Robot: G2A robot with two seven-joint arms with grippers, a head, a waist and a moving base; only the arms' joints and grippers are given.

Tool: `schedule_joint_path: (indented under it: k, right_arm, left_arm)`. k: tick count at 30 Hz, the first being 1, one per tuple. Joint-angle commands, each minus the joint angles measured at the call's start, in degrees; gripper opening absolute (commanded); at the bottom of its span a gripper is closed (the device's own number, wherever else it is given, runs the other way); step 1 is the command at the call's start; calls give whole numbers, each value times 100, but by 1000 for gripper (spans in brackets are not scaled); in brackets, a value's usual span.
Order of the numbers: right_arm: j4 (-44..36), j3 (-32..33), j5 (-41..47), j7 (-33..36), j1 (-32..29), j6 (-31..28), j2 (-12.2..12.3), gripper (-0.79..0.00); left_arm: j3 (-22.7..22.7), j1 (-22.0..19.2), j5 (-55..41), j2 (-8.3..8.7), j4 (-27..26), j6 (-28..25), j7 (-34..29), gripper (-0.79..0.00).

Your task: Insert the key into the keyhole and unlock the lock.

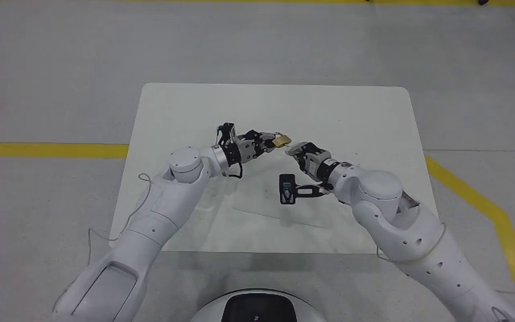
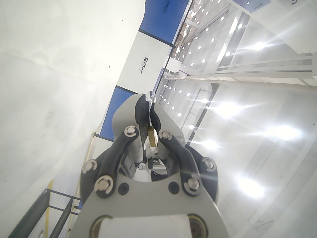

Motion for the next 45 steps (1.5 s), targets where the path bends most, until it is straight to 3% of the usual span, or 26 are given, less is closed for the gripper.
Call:
schedule_joint_path:
  k: [1,29,32,33,35,45]
  right_arm:
    - [-3,17,-30,-37,-17,-9,-5,-785]
    - [87,-10,-293,236,0,-128,-224,-785]
    - [110,1,-277,254,-5,-86,-250,-413]
    - [119,8,-265,255,-10,-79,-258,-336]
    - [126,24,-256,245,-18,-53,-272,0]
    - [89,496,265,-50,-327,640,-299,0]
  left_arm:
    - [-2,-7,16,-1,4,-21,-58,-785]
    - [26,-22,10,-80,117,-119,-262,-785]
    - [15,-13,-15,-87,121,-143,-273,-785]
    - [11,-9,-19,-90,123,-158,-272,-785]
    - [3,-2,-39,-95,126,-173,-277,-785]
    - [-68,6,447,-53,123,-635,-35,-785]
